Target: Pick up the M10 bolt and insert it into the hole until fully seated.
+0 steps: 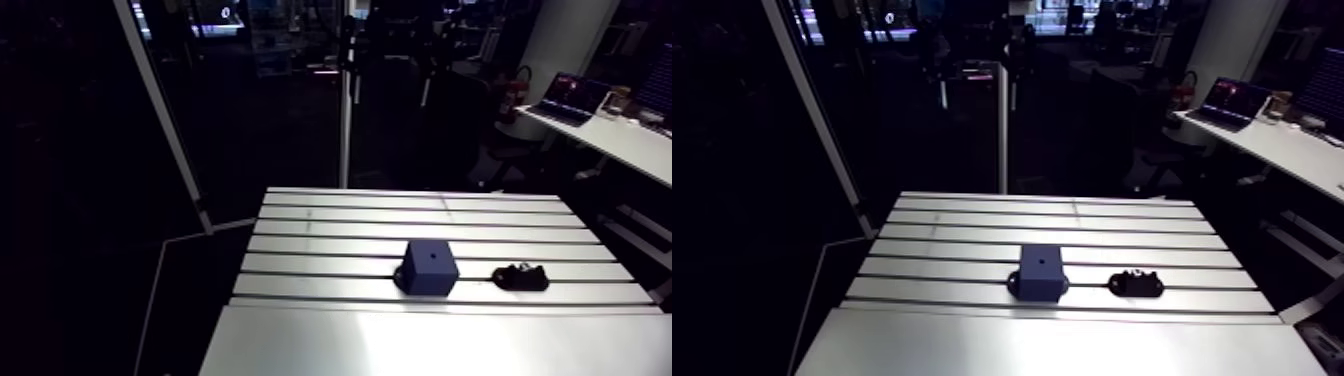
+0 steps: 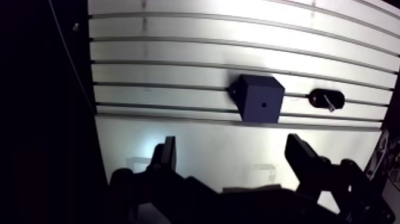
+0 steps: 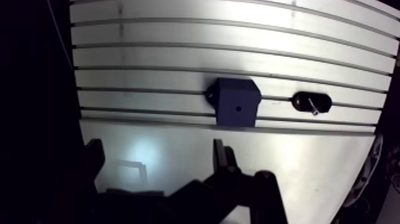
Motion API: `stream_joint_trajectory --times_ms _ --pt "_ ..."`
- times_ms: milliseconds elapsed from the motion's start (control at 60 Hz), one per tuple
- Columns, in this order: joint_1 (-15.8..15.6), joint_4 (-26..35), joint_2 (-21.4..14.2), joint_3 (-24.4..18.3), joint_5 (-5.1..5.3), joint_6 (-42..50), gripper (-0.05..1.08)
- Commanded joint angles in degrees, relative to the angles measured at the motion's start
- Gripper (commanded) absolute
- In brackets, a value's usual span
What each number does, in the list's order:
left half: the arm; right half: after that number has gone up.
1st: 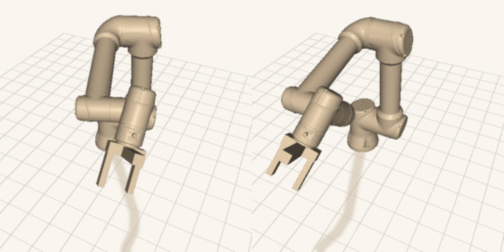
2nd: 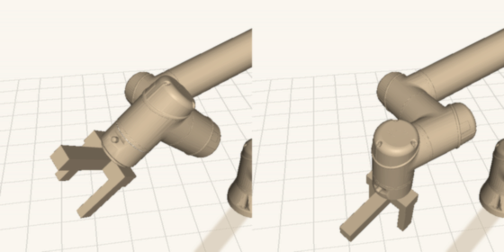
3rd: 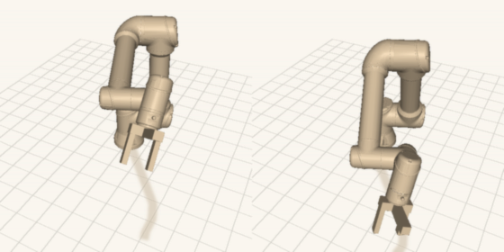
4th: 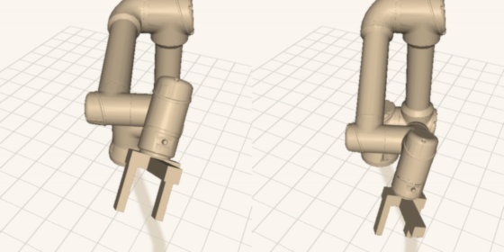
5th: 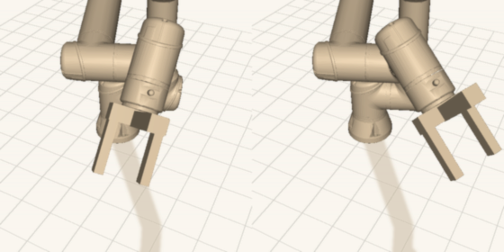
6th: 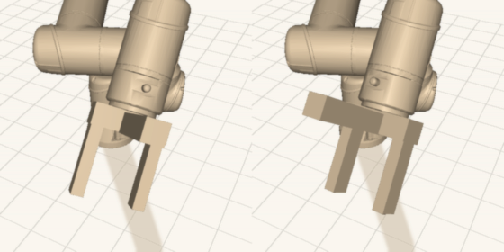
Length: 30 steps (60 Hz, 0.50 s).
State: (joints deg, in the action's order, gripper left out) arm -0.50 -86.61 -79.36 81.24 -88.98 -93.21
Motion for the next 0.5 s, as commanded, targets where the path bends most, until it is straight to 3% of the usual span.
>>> stream_joint_trajectory --times_ms 17,317,500 --pt "0.1 0.0 -0.2 -0.3 -0.44 0.0 0.0" --pt "0.2 -0.5 -1.7 0.4 -1.57 -0.3 0.0" --pt "0.6 -0.6 -2.1 -0.1 -1.51 -0.5 0.0"
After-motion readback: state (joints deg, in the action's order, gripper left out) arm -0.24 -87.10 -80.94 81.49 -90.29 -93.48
